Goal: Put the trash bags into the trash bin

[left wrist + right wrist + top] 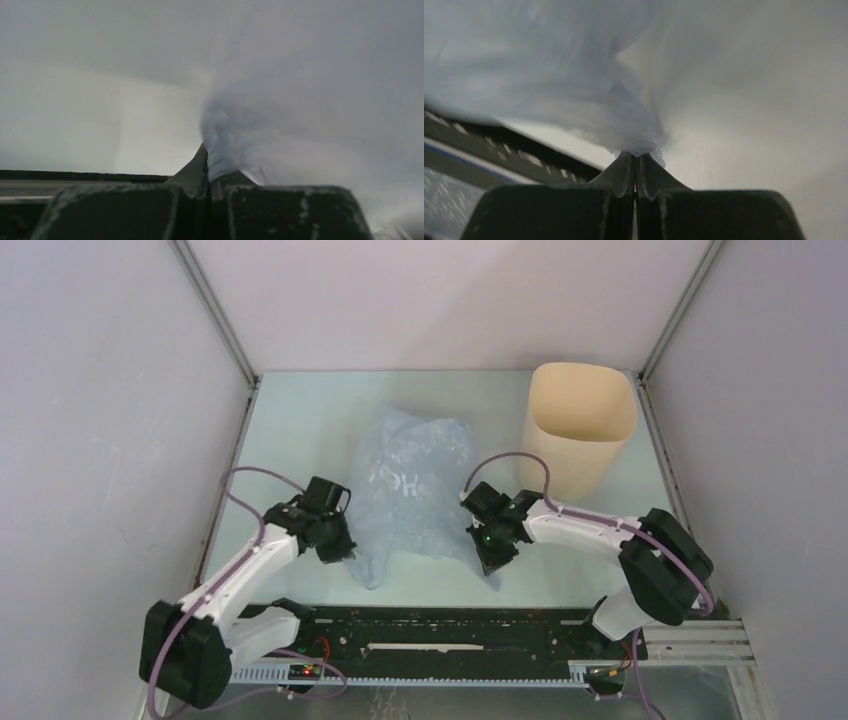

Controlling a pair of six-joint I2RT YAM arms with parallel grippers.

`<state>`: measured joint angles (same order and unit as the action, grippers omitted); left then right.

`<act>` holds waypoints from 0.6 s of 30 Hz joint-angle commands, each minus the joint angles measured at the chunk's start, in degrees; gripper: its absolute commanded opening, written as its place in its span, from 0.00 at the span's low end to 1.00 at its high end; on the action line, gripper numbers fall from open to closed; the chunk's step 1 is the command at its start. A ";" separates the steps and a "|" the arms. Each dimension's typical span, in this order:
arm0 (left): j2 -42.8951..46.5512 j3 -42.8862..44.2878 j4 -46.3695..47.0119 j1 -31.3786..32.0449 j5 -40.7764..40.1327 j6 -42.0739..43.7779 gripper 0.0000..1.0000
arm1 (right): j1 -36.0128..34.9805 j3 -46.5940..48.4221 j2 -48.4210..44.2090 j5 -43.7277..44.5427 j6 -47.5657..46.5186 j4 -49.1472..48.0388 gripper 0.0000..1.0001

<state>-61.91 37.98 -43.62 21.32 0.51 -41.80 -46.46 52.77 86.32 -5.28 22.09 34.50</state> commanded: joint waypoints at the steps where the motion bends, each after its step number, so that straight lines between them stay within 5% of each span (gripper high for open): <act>1: 6.79 13.72 1.47 -1.92 0.08 2.78 0.00 | 0.69 10.58 -8.39 -1.96 0.45 1.95 0.00; 6: -9.25 50.15 -9.26 -3.30 0.09 11.83 0.00 | 6.99 41.35 -1.54 -1.12 -5.46 14.80 0.00; 10: -12.52 73.64 -9.68 -3.07 2.16 14.43 0.00 | 5.09 62.74 0.82 4.56 -10.75 21.95 0.00; 13: -7.00 68.35 -3.77 -3.13 0.43 12.26 0.00 | 3.04 60.73 -2.27 7.23 -11.40 19.34 0.00; 18: 3.96 34.84 1.97 -3.22 4.85 5.44 0.00 | 2.68 31.76 -9.15 1.60 -4.16 9.89 0.00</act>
<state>-61.08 93.08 -40.95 18.37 1.26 -32.10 -43.29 103.61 76.16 -1.72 14.31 44.66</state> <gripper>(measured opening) 0.005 0.006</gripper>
